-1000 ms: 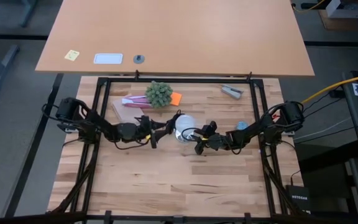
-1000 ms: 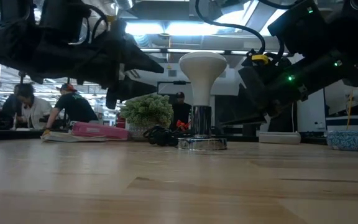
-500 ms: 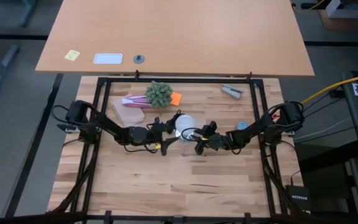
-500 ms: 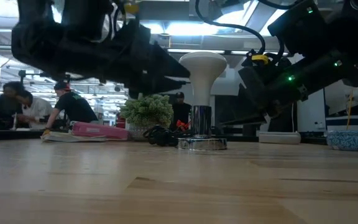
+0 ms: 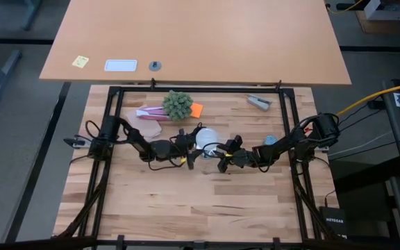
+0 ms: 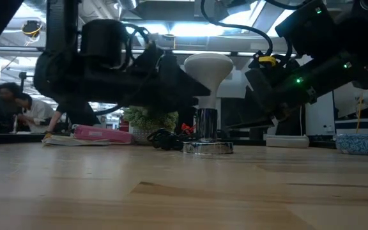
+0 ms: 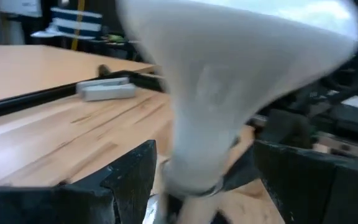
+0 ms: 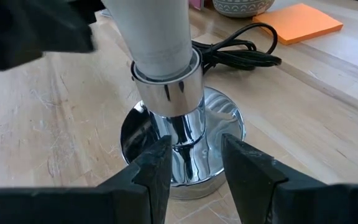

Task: Screw lightbulb
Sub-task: Remove the lightbulb from the lamp

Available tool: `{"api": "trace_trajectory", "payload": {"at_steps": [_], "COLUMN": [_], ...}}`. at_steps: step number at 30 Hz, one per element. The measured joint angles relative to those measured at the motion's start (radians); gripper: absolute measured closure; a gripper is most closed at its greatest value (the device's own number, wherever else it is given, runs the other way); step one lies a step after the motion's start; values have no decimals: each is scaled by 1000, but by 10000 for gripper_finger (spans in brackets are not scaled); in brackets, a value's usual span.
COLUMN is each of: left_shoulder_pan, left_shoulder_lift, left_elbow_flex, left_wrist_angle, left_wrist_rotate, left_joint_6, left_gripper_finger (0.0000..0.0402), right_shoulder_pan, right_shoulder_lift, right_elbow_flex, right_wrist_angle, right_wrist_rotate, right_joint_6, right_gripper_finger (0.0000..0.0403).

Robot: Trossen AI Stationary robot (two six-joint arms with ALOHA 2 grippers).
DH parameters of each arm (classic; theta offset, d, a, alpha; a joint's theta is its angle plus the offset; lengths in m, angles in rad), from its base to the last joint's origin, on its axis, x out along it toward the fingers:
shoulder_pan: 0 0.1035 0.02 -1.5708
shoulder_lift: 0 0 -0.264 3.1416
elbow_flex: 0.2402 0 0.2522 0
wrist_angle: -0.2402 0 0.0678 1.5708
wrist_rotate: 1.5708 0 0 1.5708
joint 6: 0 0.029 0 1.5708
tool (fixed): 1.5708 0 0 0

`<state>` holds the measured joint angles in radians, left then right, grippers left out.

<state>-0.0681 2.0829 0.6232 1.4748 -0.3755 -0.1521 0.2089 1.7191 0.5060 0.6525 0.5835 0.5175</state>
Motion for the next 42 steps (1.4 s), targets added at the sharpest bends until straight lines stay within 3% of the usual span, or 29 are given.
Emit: {"api": "trace_trajectory", "payload": {"at_steps": [12,15,26,34,42], "left_shoulder_pan": [24,24,23,23,23], "left_shoulder_lift": [21,21,21,21,21], "left_elbow_flex": [78,78,78,78,78], "left_wrist_angle": [-36,-45,-50,-50,-50], "left_wrist_rotate": [25,25,22,22,24], "left_joint_6": [25,24,24,23,22], "left_gripper_finger": [151,168,257,251,250], "right_shoulder_pan": [0,0,-32,-135,-129], "right_shoulder_lift": [0,0,0,1,1], "right_elbow_flex": [0,0,0,0,0], "right_wrist_angle": [-5,-8,-29,-85,-158], "right_wrist_rotate": [0,4,166,56,-63], "right_joint_6": [0,0,1,73,162], "right_gripper_finger": [260,260,260,260,260]}}
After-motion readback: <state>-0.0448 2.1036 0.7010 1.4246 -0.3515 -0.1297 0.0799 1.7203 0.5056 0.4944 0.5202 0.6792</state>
